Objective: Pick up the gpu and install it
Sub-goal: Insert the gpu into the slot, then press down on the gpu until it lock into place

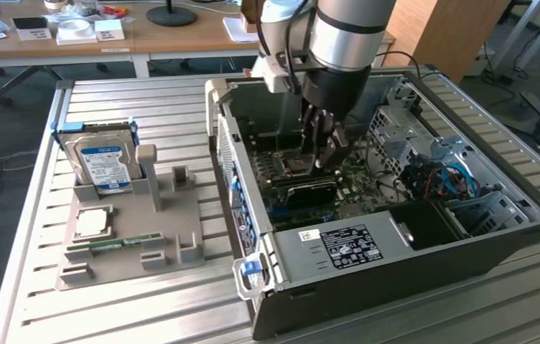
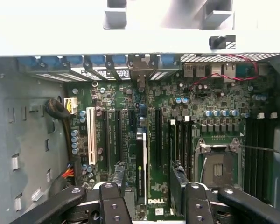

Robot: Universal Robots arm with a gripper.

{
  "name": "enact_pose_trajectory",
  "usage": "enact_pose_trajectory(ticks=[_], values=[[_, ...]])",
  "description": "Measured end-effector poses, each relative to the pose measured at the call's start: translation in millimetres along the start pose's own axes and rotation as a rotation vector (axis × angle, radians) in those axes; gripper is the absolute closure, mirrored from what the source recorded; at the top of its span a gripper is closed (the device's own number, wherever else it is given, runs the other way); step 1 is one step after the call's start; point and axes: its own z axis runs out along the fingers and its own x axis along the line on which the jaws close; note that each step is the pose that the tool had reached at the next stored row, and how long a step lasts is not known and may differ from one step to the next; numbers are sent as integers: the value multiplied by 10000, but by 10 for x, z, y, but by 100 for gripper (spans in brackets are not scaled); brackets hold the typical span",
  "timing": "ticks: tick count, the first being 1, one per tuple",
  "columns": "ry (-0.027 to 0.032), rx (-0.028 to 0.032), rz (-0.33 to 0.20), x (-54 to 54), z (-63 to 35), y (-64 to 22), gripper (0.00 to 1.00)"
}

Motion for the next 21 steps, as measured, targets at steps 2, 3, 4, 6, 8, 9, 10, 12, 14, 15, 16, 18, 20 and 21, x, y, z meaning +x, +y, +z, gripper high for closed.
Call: enact_pose_trajectory(ticks=[2,3,4,6,8,9,10,12,14,15,16,18,20,21], values=[[-2,1,0,0,-11,0,49],[-3,2,0,0,-10,0,49],[-3,2,0,0,-11,0,49],[-2,1,0,0,-11,0,49],[2,-1,0,0,-16,0,49],[4,-1,-1,0,-28,0,49],[1,0,0,-1,-43,0,49],[0,1,0,-2,-79,-1,49],[-1,1,0,-2,-92,-1,49],[-2,2,1,-2,-92,-1,49],[-3,2,0,-2,-92,-1,49],[-1,1,0,-2,-93,-1,49],[-1,1,0,-2,-93,-1,49],[-1,1,0,-2,-93,-1,49]])
